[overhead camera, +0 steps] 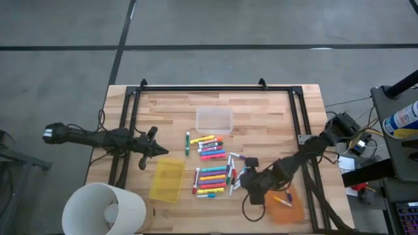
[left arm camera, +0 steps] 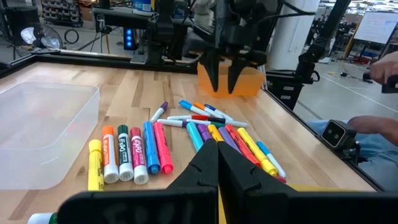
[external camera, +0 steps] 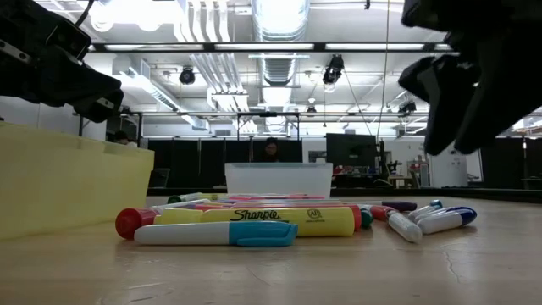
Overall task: Pick & Place Markers
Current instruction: Put the small dark blue highlighter pen into the orange bin
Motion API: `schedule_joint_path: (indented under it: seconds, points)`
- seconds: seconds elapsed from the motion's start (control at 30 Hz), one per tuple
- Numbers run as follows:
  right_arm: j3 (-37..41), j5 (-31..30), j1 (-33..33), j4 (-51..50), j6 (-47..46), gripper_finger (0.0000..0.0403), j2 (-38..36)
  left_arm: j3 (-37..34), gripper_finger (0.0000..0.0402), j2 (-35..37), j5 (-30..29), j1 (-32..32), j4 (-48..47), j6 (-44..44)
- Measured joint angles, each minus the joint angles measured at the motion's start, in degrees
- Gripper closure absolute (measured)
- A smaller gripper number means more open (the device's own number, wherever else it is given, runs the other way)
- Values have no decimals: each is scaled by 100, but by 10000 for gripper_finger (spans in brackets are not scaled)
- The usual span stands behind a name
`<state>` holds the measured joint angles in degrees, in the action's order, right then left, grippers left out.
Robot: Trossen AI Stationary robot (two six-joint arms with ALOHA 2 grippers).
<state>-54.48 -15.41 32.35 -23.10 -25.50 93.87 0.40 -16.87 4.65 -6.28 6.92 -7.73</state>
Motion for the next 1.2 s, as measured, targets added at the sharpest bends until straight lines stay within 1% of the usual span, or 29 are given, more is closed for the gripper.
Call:
schedule_joint_path:
  seconds: [0.1, 0.33, 0.43, 0.53, 0.67, 0.77, 0.93, 1.03, 1.2]
  points:
    - [0, 190, -75, 38, 70, 259, 254, 1, 401, -16, 2, 2, -9, 0]
    - [-172, 287, -76, 77, 343, 273, 799, 0, 401, -30, 0, 0, -39, 0]
    - [-233, 524, -82, 102, 395, 276, 956, 2, 401, -25, 1, 2, -50, 0]
    - [-258, 562, -80, 105, 400, 280, 1083, 2, 401, -19, 1, 1, -57, 0]
    - [-262, 639, -80, 103, 439, 289, 1097, 0, 401, -24, 0, 2, -64, 0]
    - [-254, 659, -112, 102, 390, 305, 1053, 0, 401, -25, 1, 2, -68, 0]
    - [-251, 925, -171, 104, 315, 355, 1034, 0, 401, -24, 0, 2, -68, 0]
    - [-258, 970, -171, 88, 315, 380, 1024, 2, 401, -24, 2, 0, -66, 0]
    - [-468, 1030, -167, -300, 297, 377, 941, 0, 401, -24, 0, 0, -66, 0]
